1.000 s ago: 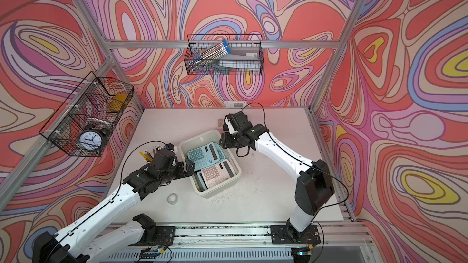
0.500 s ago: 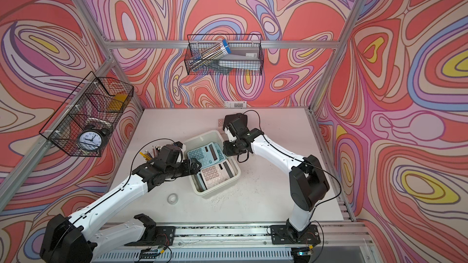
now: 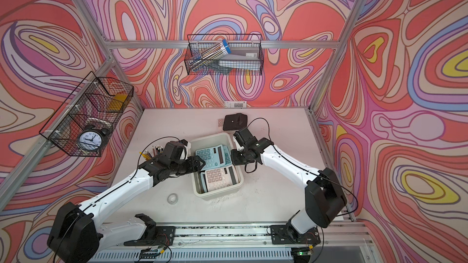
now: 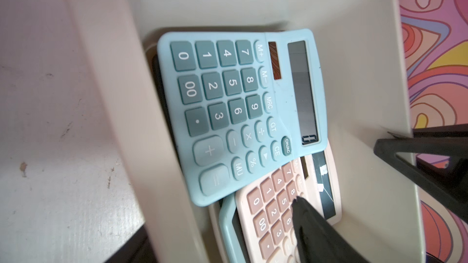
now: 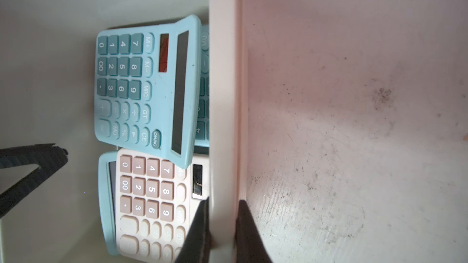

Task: Put the calculator in the storage box
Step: Move the storage box to the center of the board.

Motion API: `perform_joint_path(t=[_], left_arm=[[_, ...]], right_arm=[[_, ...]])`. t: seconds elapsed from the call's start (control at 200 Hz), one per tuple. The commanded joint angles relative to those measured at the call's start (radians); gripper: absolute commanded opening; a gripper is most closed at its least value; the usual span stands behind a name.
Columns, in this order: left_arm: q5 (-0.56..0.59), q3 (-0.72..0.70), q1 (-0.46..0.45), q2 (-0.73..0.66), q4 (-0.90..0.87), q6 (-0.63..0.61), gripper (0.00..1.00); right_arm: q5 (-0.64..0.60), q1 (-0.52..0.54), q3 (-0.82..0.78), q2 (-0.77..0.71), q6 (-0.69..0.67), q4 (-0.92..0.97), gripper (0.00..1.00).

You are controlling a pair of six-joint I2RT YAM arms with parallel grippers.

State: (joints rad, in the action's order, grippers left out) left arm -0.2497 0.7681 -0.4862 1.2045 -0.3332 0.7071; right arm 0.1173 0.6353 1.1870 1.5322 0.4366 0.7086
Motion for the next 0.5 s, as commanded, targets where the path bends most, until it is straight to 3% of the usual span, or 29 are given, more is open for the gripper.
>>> perform_joint_path(t=[0.0,0.125,0.366,0.496], left_arm=[[-0.026,0.053,-0.017,0.027,0.045,0.000,0.75],[-0.012,0.088,-0.022,0.040,0.018,-0.008,0.81],[0.158,0.179,-0.021,-0.011,-0.110,-0.059,0.98],[0.215,0.227,-0.009,0.010,-0.133,-0.080,0.99]], right_arm=[[-0.113,-0.008,-0.004,-0.047,0.009,0.018,0.09],[-0.167,-0.055,-0.014,-0.074,0.004,0.057,0.06],[-0.213,-0.204,-0.068,-0.170,-0.035,0.110,0.04],[-0.222,-0.265,-0.079,-0.202,-0.060,0.135,0.04]])
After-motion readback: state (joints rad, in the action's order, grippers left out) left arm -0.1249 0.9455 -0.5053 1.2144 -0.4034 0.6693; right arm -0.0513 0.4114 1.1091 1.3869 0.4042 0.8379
